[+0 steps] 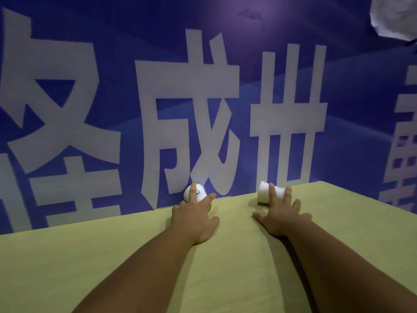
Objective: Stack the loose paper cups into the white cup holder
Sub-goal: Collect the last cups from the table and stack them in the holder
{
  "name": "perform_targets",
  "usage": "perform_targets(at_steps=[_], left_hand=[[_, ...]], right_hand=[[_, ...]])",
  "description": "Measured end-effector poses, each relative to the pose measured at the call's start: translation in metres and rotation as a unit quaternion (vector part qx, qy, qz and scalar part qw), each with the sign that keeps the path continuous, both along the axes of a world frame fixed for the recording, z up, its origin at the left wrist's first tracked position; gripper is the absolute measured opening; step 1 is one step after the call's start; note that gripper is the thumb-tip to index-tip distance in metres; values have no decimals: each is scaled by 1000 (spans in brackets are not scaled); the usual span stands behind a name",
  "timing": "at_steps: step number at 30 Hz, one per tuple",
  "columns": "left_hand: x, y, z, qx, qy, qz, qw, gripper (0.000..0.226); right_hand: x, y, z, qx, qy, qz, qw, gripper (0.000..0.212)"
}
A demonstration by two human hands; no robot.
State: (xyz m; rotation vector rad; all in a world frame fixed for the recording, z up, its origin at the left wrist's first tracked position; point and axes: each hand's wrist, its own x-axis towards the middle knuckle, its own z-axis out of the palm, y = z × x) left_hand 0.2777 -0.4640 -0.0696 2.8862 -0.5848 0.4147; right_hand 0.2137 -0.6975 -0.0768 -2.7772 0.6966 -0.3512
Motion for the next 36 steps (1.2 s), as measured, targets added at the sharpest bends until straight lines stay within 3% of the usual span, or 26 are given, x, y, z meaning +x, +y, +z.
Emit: perform_targets(at_steps=[4, 7, 9, 11, 15, 20, 25, 30, 36], left_hand=[[1, 0, -6, -52, -22, 0, 998, 46], [-6, 6, -9, -112, -40, 3, 993, 31], [-15, 10, -8, -149, -55, -11, 987, 18], [-27, 19, -5, -176, -61, -14, 982, 14], [-43, 41, -5, -204, -51, -12, 978, 36], [-43, 45, -6, -261, -5, 9, 965, 68], [-29, 42, -7, -277, 30, 26, 960, 74], [-22, 37, -6, -200, -14, 58, 978, 73], [-20, 35, -6, -167, -41, 79, 982, 71]], right_hand=[[5, -1, 1, 22, -48, -36, 998, 111], [-2, 0, 6, 29, -93, -84, 992, 91], [-4, 2, 9, 19, -71, -90, 993, 71], [-4, 3, 12, 35, -63, -84, 994, 65], [-12, 3, 23, 142, -92, -102, 980, 96], [2, 2, 18, 104, -60, -60, 991, 122], [47, -27, 7, 188, -50, -41, 980, 146], [73, -34, 10, 222, -87, -95, 966, 164], [50, -6, 21, 172, -109, -166, 965, 101]])
